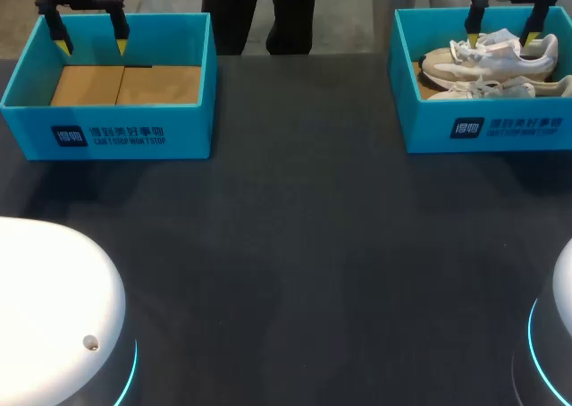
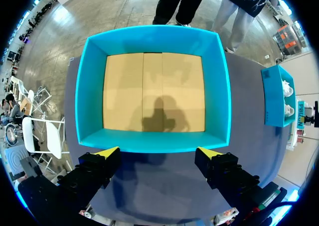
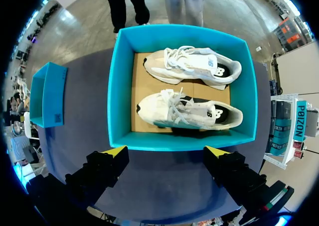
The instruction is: Take the shoe out of the shoebox, open the shoe tongue, remove and reinsert the insole, then place the shoe into the shoebox
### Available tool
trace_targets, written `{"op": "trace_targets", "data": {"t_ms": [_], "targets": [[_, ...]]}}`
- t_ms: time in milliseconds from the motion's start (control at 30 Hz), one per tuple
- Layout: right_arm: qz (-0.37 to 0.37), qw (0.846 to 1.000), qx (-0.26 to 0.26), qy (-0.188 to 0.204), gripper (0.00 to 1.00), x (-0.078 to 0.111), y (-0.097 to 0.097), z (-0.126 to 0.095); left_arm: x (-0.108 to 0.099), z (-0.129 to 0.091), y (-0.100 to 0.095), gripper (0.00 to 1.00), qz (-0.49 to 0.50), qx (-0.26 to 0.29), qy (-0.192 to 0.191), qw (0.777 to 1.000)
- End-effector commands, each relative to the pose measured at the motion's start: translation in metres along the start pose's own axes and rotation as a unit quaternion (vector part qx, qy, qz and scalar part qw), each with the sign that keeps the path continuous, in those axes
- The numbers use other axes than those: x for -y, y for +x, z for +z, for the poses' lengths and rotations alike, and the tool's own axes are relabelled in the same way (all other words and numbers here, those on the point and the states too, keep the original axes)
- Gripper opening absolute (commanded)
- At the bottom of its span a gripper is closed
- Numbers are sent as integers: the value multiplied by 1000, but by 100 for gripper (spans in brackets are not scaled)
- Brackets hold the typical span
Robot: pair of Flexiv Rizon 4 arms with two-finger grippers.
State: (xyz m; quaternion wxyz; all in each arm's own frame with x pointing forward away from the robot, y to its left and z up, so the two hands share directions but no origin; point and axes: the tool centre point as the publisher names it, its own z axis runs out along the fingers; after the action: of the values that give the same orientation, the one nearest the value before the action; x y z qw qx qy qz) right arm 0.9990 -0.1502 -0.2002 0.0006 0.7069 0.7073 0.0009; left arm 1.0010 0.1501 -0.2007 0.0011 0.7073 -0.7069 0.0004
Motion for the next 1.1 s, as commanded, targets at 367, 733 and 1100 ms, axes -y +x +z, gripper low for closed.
{"op": "trace_targets", "data": {"t_ms": [367,733,1100], "targets": [[0,1000,0,0,100,0,0,0,0,0,0,100,0,1,0,1000],[61,998,15,-8,100,-5,-44,8,0,0,0,100,0,1,0,1000],[84,995,44,-18,100,-13,-105,36,0,0,0,100,0,1,0,1000]]}}
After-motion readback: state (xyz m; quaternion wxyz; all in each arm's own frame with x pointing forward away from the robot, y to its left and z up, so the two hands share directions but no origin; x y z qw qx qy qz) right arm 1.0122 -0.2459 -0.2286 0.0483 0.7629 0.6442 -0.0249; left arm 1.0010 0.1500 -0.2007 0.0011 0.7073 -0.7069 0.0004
